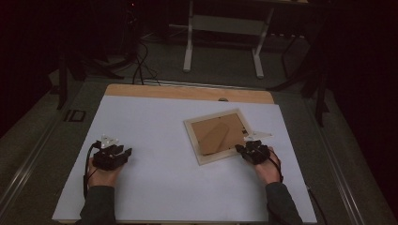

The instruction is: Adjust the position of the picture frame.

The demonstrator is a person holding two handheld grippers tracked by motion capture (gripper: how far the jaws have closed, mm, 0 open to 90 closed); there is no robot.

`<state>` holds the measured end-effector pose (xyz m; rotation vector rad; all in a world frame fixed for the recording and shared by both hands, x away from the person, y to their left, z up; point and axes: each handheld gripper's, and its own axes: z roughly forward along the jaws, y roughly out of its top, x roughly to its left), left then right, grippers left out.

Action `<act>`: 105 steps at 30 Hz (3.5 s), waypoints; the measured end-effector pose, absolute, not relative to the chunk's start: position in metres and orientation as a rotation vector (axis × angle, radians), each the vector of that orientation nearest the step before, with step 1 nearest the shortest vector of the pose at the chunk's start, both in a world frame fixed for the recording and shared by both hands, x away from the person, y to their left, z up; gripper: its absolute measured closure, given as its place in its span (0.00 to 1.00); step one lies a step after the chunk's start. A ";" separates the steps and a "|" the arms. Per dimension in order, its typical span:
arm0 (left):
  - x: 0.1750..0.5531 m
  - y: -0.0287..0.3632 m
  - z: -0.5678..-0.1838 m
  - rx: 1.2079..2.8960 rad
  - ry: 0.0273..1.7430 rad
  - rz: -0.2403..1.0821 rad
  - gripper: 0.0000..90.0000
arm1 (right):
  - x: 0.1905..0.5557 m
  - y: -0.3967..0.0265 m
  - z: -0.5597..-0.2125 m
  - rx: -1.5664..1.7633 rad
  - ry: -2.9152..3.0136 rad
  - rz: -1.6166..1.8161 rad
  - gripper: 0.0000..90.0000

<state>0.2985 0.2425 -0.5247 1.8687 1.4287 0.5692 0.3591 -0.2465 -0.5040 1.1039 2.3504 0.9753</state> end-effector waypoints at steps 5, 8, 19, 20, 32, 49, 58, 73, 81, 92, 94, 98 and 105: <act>0.298 0.244 -0.525 1.861 1.431 0.559 0.69 | 0.368 -0.263 -0.504 1.178 2.290 0.964 1.00; 0.298 0.244 -0.525 1.860 1.430 0.557 0.70 | 0.371 -0.271 -0.504 1.211 2.260 0.960 1.00; 0.299 0.238 -0.526 1.891 1.389 0.534 0.77 | 0.383 -0.306 -0.505 1.415 2.088 0.992 1.00; 0.299 0.238 -0.526 1.899 1.381 0.533 0.79 | 0.384 -0.307 -0.505 1.423 2.086 0.984 1.00; 0.299 0.238 -0.526 1.926 1.392 0.574 0.88 | 0.401 -0.317 -0.515 1.575 2.026 0.974 1.00; 0.298 0.238 -0.523 1.870 1.371 0.511 0.96 | 0.407 -0.313 -0.529 1.654 2.045 0.982 1.00; 0.298 0.239 -0.523 1.866 1.362 0.491 1.00 | 0.413 -0.299 -0.529 1.637 2.075 0.979 1.00; 0.304 0.219 -0.524 1.909 1.290 0.444 1.00 | 0.418 -0.282 -0.528 1.611 2.114 0.963 1.00; 0.314 0.196 -0.526 1.958 1.261 0.412 1.00 | 0.420 -0.277 -0.527 1.590 2.136 0.950 1.00; 0.330 0.151 -0.530 1.992 1.204 0.335 1.00 | 0.421 -0.271 -0.526 1.575 2.156 0.942 1.00; 0.332 0.142 -0.529 2.000 1.187 0.320 1.00 | 0.421 -0.271 -0.527 1.570 2.159 0.945 1.00; 0.337 0.124 -0.532 2.044 1.162 0.314 1.00 | 0.420 -0.270 -0.527 1.569 2.158 0.948 1.00; 0.341 0.106 -0.535 2.084 1.131 0.300 1.00 | 0.420 -0.270 -0.527 1.548 2.176 0.957 1.00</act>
